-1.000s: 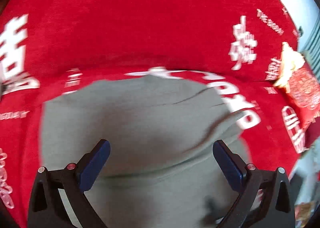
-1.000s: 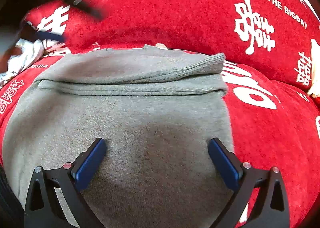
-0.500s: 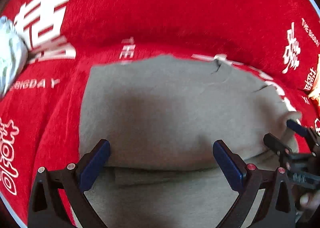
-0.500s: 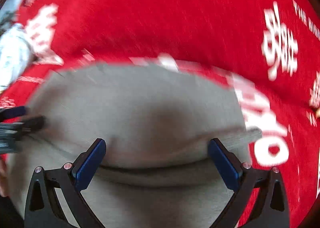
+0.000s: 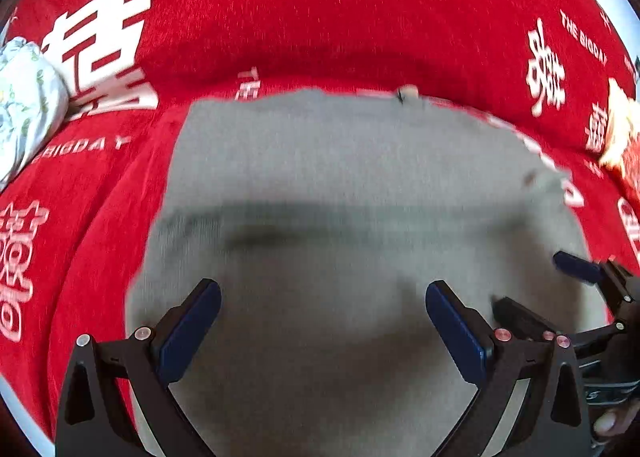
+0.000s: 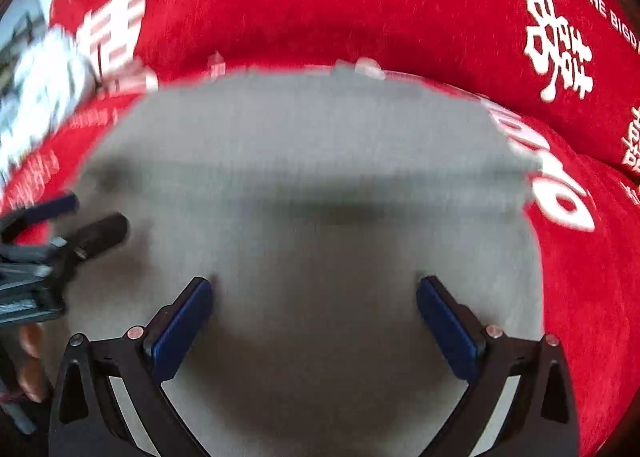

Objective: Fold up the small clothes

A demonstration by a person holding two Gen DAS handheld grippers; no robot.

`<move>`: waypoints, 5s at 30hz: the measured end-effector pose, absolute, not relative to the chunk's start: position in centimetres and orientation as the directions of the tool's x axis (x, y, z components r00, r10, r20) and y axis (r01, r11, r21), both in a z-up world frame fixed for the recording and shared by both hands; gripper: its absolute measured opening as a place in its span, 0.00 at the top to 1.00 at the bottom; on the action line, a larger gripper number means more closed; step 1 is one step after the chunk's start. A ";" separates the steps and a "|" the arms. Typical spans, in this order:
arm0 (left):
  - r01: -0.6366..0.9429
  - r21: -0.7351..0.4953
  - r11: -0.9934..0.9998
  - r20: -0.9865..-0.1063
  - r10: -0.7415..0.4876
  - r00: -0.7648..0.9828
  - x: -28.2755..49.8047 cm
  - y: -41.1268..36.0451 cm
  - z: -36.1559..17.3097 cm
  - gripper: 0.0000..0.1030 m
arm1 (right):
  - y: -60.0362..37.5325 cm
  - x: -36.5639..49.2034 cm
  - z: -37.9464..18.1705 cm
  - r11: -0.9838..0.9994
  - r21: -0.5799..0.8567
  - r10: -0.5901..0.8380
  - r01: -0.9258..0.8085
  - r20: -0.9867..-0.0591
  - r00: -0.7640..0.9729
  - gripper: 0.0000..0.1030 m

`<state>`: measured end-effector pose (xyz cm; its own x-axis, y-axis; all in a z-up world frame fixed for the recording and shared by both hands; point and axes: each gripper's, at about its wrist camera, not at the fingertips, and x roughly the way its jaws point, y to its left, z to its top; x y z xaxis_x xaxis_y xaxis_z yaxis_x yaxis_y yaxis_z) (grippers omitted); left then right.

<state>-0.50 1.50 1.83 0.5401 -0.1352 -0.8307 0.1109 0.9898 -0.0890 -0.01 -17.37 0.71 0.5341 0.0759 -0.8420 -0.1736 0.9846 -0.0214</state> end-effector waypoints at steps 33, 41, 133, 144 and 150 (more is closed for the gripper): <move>-0.117 -0.462 0.879 -0.838 -0.389 0.384 -18.5 8.5 -4.5 0.00 | -25.3 -18.4 -1.7 0.999 0.023 0.032 -0.025 -0.864 0.502 0.00; -0.213 -0.556 0.803 -0.813 -0.472 0.341 -18.5 9.0 -6.7 0.15 | -25.4 -18.6 -1.7 1.000 -0.015 -0.017 0.008 -0.861 0.508 0.27; 0.052 -0.536 0.842 -0.592 -0.420 0.688 -0.1 8.2 11.1 0.89 | -27.1 -0.1 12.1 0.922 0.378 0.309 -0.082 -0.593 0.743 0.90; 0.055 -0.522 0.851 -0.595 -0.410 0.691 3.0 7.9 12.2 0.89 | -27.3 2.9 12.9 0.928 0.366 0.295 -0.073 -0.599 0.745 0.90; 0.051 -0.506 0.861 -0.607 -0.398 0.687 5.0 7.5 12.4 0.89 | -27.5 5.1 12.7 0.930 0.363 0.280 -0.052 -0.611 0.741 0.90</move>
